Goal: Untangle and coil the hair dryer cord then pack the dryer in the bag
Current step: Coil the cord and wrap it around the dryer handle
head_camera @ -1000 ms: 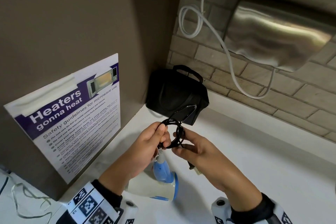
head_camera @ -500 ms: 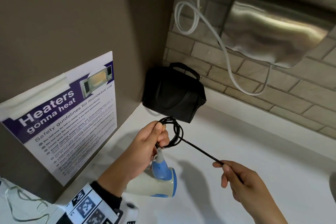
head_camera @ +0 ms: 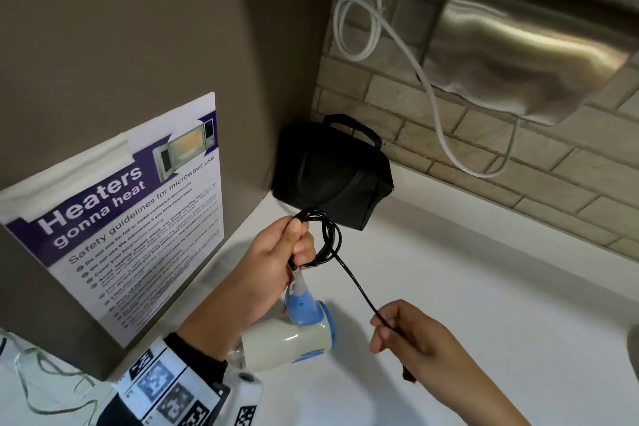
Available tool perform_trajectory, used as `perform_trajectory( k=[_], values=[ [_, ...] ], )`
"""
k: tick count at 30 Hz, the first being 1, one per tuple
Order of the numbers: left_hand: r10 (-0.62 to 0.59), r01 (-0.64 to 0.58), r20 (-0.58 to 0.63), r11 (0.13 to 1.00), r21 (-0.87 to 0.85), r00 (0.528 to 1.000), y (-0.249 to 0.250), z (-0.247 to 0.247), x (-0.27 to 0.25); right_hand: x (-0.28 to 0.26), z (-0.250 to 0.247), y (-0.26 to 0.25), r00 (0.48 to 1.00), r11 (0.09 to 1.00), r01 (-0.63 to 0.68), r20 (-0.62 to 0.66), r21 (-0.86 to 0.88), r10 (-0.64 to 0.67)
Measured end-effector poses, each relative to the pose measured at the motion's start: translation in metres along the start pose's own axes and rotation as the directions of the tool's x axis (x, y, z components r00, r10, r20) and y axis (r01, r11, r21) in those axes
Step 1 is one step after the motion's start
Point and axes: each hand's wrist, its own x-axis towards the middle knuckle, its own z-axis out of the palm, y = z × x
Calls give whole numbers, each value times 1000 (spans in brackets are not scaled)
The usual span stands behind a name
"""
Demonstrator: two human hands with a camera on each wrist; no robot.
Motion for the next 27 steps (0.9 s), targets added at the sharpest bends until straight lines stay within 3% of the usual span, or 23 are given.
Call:
perform_trajectory(
  k=[3, 7, 9, 12, 15, 21, 23, 27],
  values=[
    [14, -14, 0, 1000, -11, 1000, -2, 1, -1, 3, 4, -27, 1000, 984, 4, 5, 176, -5],
    [-12, 6, -47, 992, -126, 999, 2, 1, -1, 3, 6, -45, 989, 981, 109, -115, 158, -92],
    [-3, -4, -42, 982, -187, 999, 6, -6, -2, -2, 3, -47, 984, 980, 152, -113, 133, -137],
    [13, -8, 29, 982, -190, 1000, 14, -11, -7, -1, 0, -31, 976, 985, 172, -131, -6, -172],
    [4, 7, 113, 995, -96, 994, 12, -2, -11, 12, -5, -6, 947, 957, 157, -238, -244, -216],
    [-43, 57, 127, 992, -112, 991, 6, 6, -9, 53, -13, 30, 906, 813, 50, -316, -580, -282],
    [-46, 64, 119, 986, -155, 992, 8, 5, -8, 67, -15, 38, 877, 806, 38, -367, -591, -311],
    [-60, 83, 103, 971, -226, 993, 9, 3, -7, 86, -14, 38, 857, 903, -30, -475, -429, -198]
  ],
)
